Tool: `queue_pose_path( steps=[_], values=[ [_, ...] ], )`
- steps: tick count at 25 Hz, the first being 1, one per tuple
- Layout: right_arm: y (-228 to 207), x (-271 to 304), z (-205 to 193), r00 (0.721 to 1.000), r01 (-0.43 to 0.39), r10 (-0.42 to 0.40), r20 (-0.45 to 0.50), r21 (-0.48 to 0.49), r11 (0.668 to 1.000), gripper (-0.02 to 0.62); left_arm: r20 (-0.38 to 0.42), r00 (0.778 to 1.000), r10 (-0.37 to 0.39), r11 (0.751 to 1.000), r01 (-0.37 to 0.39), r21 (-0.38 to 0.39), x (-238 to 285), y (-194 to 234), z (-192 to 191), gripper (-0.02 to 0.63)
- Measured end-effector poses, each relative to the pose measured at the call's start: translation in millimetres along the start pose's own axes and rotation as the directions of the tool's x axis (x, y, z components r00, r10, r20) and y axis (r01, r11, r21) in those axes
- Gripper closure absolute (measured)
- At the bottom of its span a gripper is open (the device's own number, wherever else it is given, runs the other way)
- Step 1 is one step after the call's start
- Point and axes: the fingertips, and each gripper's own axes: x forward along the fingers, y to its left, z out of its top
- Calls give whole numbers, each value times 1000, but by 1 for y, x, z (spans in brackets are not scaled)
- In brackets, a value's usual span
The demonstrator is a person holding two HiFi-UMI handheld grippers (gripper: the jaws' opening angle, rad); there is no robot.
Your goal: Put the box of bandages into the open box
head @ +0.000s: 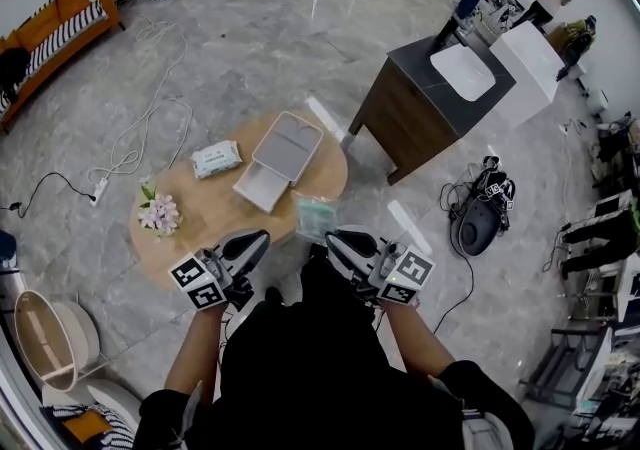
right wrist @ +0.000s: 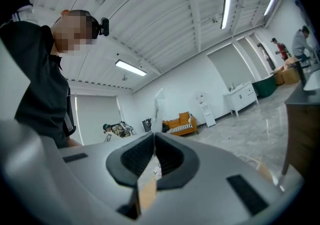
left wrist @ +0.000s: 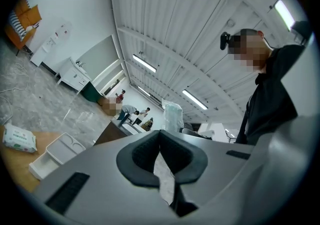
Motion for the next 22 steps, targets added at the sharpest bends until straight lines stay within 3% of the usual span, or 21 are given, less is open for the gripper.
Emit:
queue_pose_path(
  steps=[11, 22],
  values=[
    [-110, 42, 23, 987, -156, 157, -26, 45, 987, 575, 54, 985, 165, 986, -167, 26, 44, 70, 36, 589],
    [-207, 70, 60, 949, -305, 312, -51, 116, 945, 575, 132, 942, 309, 946, -318, 55, 103, 109, 90, 589]
  ],
)
